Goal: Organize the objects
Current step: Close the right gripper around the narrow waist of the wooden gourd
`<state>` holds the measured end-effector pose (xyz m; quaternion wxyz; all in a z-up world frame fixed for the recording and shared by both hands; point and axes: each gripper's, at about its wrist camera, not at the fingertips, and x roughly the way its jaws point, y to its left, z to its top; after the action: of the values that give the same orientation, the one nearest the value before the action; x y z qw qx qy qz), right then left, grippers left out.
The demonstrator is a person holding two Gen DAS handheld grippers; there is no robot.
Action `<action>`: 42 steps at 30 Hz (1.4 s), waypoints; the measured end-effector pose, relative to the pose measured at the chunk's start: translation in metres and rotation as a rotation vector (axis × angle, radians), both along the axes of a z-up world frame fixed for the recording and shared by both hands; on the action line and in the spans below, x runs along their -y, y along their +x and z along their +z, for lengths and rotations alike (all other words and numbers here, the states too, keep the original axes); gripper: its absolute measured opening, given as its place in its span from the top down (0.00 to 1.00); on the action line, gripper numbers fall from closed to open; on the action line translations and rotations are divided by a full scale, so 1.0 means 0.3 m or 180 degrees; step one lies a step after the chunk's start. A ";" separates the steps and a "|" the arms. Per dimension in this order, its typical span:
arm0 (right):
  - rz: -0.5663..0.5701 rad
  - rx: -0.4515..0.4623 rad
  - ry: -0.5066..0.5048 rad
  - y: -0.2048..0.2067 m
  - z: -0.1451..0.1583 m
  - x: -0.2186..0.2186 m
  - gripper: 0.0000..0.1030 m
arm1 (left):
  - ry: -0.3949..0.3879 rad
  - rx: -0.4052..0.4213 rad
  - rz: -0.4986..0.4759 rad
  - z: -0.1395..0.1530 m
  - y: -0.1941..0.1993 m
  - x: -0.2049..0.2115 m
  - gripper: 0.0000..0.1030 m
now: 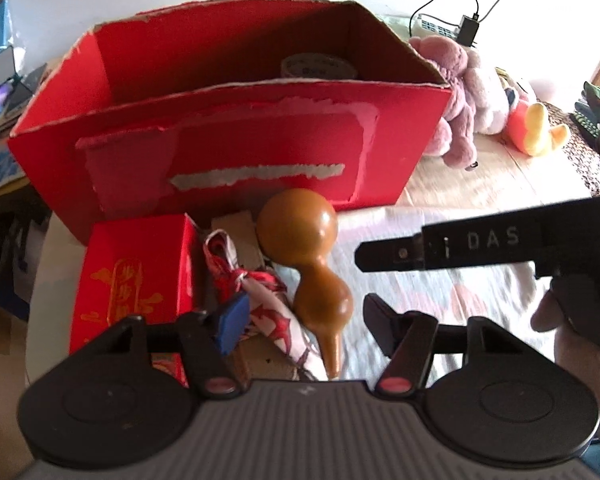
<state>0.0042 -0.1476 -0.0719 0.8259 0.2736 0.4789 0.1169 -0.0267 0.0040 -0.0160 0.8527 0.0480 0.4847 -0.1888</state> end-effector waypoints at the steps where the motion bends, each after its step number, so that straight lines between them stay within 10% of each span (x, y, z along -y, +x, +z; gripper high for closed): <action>1: 0.0007 -0.0014 0.0012 0.003 -0.003 -0.003 0.62 | -0.0023 -0.0006 -0.0022 0.000 0.003 -0.006 0.36; 23: 0.0191 -0.0211 0.0007 0.086 -0.058 -0.107 0.64 | -0.0137 -0.0043 -0.0242 -0.004 0.065 -0.037 0.28; 42: -0.0327 -0.0267 0.0071 -0.033 -0.054 0.114 0.67 | -0.0102 -0.0094 -0.0876 -0.048 0.072 0.177 0.38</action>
<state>-0.0057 -0.1819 -0.0882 0.8069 0.3116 0.4971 0.0681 -0.0050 -0.0490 -0.0305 0.8122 0.0977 0.4829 -0.3124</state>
